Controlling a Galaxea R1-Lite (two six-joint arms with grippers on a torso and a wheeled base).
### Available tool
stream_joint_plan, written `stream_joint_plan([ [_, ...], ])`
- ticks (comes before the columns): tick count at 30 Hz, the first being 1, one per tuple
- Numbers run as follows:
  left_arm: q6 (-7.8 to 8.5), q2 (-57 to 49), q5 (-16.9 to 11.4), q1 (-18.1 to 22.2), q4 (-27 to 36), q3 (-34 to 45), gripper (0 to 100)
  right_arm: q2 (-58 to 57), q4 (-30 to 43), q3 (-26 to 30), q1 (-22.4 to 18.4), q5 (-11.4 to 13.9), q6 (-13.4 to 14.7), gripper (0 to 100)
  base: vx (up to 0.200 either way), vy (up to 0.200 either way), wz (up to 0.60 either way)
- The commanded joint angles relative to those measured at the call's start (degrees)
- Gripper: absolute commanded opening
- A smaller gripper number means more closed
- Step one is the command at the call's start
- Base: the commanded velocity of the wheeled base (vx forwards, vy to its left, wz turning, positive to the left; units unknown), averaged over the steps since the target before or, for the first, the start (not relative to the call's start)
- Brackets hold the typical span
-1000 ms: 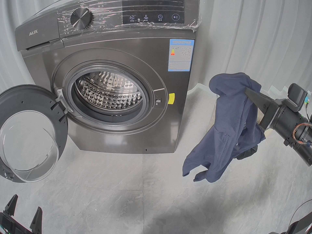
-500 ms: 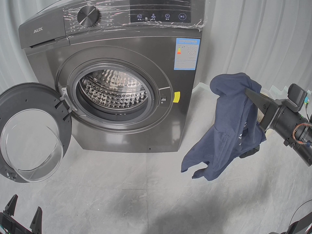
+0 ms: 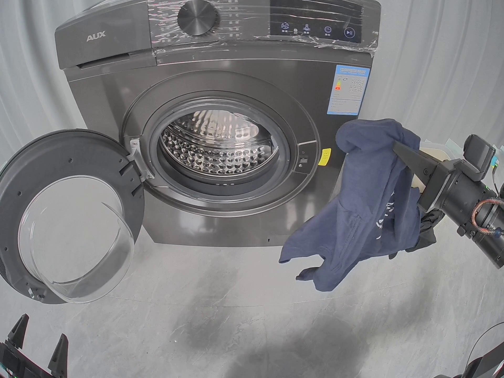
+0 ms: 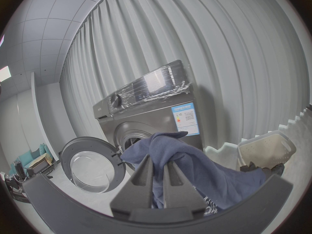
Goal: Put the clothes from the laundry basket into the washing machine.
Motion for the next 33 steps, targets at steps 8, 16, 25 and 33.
stream_joint_plan([
  [8, -0.02, -0.8, 0.0, 0.0, 0.0, 0.9, 100, 0.0, -1.6, -0.3, 0.7, 1.1, -0.2, 0, 0.000, 0.000, 0.00],
  [16, -0.02, -0.8, 0.0, 0.0, 0.0, 0.9, 100, 0.2, -2.0, -0.3, 0.7, 1.2, 0.0, 0, 0.000, 0.000, 0.00],
  [25, -0.02, -0.8, 0.0, 0.0, 0.0, 0.9, 100, 1.9, -2.3, 0.2, 0.7, 1.1, 0.4, 0, 0.000, 0.000, 0.00],
  [33, -0.02, -0.8, 0.0, 0.0, 0.0, 0.9, 100, 2.6, -2.3, 0.5, 0.6, 1.1, 0.6, 0, 0.000, 0.000, 0.00],
])
